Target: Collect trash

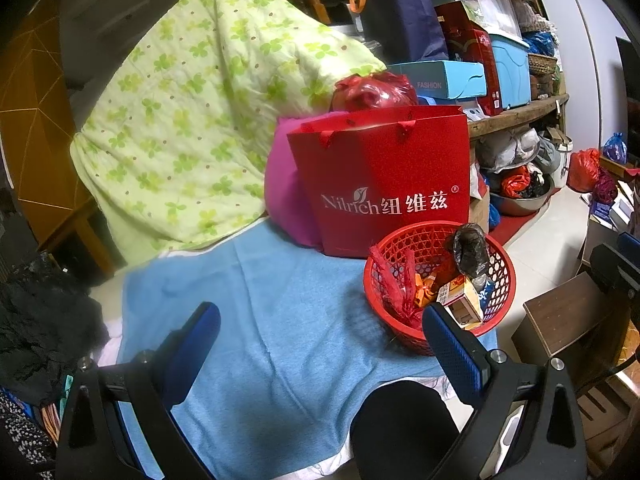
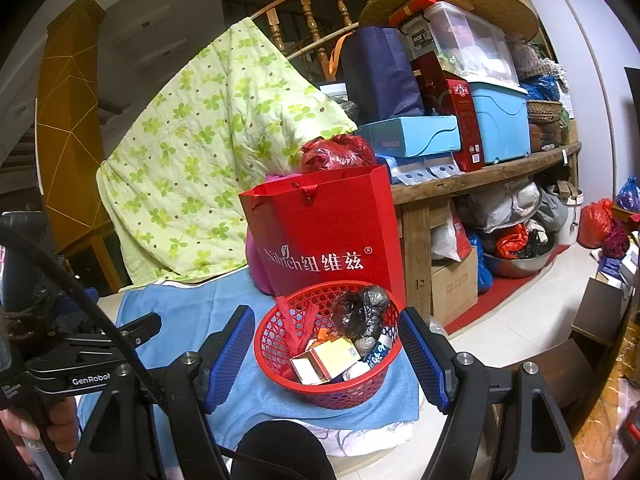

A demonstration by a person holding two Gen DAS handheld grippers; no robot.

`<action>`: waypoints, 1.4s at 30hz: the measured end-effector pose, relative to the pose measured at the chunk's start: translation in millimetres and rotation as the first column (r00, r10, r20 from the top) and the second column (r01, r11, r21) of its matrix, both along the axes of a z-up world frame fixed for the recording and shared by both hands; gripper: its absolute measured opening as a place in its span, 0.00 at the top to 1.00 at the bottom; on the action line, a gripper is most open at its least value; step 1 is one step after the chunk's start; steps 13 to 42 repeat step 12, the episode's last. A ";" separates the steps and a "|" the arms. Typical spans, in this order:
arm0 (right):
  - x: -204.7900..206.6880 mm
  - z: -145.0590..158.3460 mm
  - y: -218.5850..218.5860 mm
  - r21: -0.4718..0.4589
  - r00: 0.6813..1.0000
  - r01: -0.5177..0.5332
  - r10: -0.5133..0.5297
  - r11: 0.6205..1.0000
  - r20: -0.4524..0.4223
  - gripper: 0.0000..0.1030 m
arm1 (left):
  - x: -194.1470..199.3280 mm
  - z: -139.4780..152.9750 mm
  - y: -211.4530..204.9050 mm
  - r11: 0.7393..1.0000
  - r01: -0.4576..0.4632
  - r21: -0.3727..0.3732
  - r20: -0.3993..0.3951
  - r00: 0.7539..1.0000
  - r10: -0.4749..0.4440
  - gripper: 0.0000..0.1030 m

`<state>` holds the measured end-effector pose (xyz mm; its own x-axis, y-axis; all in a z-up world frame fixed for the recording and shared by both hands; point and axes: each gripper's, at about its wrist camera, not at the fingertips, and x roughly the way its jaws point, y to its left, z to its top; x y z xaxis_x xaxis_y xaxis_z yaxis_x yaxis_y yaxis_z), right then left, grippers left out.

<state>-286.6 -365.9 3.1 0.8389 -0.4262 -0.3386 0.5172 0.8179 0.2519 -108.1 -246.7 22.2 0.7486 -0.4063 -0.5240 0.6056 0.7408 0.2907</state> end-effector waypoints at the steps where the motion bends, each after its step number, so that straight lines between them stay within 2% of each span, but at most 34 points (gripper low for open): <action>1: -0.2 -0.3 -0.2 0.000 1.000 0.000 0.000 1.000 0.000 0.25 | 1.3 0.2 -0.6 1.000 0.000 0.000 0.000 1.000 0.000 0.02; 6: 7.0 -1.2 -0.5 -0.007 1.000 -0.005 0.005 1.000 -0.012 0.25 | 6.0 0.1 -1.9 1.000 0.011 -0.008 -0.008 1.000 -0.011 0.02; 12: 29.8 0.8 0.6 -0.021 0.999 -0.005 0.004 1.000 -0.036 0.25 | 26.9 -2.3 7.9 0.998 0.028 -0.057 -0.041 0.999 -0.030 0.02; 42: 29.8 0.8 0.6 -0.021 0.999 -0.005 0.004 1.000 -0.036 0.25 | 26.9 -2.3 7.9 0.998 0.028 -0.057 -0.041 0.999 -0.030 0.02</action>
